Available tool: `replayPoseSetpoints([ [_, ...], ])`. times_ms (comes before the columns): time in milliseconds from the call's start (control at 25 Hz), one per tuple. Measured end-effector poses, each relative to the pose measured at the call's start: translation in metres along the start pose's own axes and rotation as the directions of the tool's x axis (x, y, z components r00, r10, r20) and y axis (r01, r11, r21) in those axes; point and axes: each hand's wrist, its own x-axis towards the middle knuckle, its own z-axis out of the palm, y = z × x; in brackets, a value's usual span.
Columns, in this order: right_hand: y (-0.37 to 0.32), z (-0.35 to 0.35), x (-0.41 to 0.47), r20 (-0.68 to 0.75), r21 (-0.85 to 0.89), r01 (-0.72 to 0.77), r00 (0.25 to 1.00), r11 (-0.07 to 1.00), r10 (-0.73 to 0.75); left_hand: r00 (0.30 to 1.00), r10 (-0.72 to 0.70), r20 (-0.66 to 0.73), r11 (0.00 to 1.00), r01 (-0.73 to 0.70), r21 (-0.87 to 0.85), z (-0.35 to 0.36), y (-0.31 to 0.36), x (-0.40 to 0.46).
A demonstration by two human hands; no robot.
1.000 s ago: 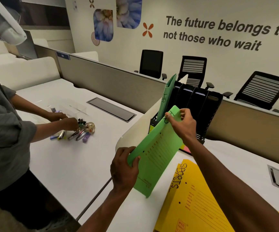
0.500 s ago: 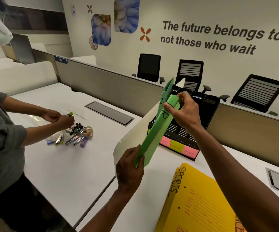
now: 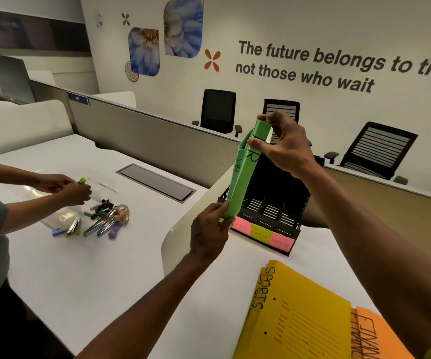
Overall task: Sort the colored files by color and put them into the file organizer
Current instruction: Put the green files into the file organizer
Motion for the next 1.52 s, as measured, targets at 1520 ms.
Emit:
replayPoseSetpoints([
  [1520,0.129,0.07,0.059,0.16,-0.131,-0.103,0.979,0.986,0.124,0.955,-0.147,0.259,0.958,0.073,0.277,0.105,-0.088,0.152],
])
